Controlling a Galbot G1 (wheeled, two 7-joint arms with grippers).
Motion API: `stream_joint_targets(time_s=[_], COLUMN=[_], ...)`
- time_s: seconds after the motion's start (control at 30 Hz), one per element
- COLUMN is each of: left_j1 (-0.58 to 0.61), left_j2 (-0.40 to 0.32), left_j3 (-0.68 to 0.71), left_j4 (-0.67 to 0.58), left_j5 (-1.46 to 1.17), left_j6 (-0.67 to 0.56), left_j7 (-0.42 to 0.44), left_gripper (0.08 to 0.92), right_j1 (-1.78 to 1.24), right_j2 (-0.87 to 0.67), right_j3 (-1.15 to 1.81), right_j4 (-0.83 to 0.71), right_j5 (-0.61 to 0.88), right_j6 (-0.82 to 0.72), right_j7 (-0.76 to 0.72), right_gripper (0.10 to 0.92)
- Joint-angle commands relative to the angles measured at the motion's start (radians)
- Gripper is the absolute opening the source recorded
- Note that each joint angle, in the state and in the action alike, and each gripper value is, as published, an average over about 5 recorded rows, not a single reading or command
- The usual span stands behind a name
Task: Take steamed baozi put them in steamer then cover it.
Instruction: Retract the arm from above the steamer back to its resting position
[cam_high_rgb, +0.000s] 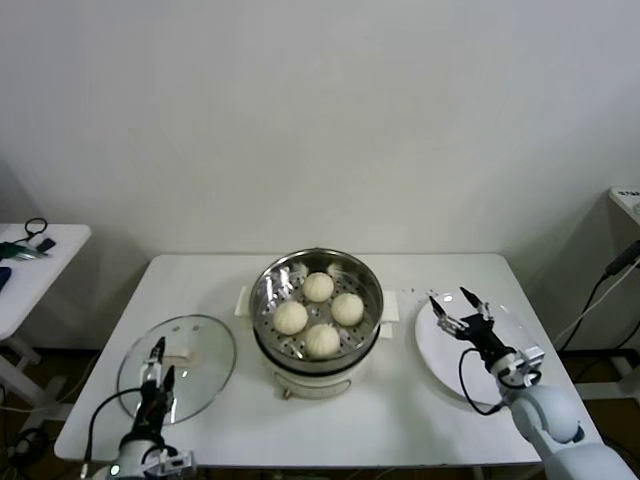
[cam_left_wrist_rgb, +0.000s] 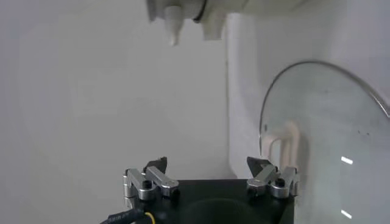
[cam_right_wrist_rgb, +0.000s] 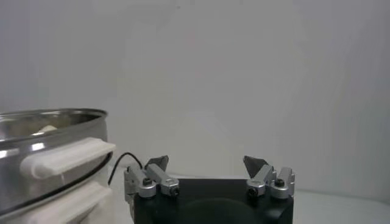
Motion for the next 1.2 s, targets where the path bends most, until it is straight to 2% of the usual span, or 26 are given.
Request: stream_joint_targets(time_s=[0.03,0.33,0.73,1.2], left_j1=[-0.120,-0.222,-0.293,-0.345], left_j2=[0.032,0.056,0.068,0.070], left_j3=[0.008,-0.001,0.009,0.030], left_j4=[0.224,0.330,0.414,0.457], left_j5=[0.044,0.023,0.011,-0.033], left_j6=[-0.050,-0.062,-0.069,-0.069], left_j7=[-0.025,-0.047,-0.083,-0.110], left_gripper=[0.823,0.823,0.823,0.823], right_j1=[-0.023,-0.030,-0.031,-0.037], right_j2=[0.019,0.022,0.028,0.040], right_j3=[0.028,0.047,0.040,0.029], right_j4=[-0.020,-0.039,-0.041,-0.044], right_j5=[-0.037,-0.054,-0.092,-0.140], right_j6=[0.000,0.009,0.012,0.016], right_j7=[-0.007,-0.033,-0.053,-0.076], right_gripper=[0.823,0.823,0.823,0.823])
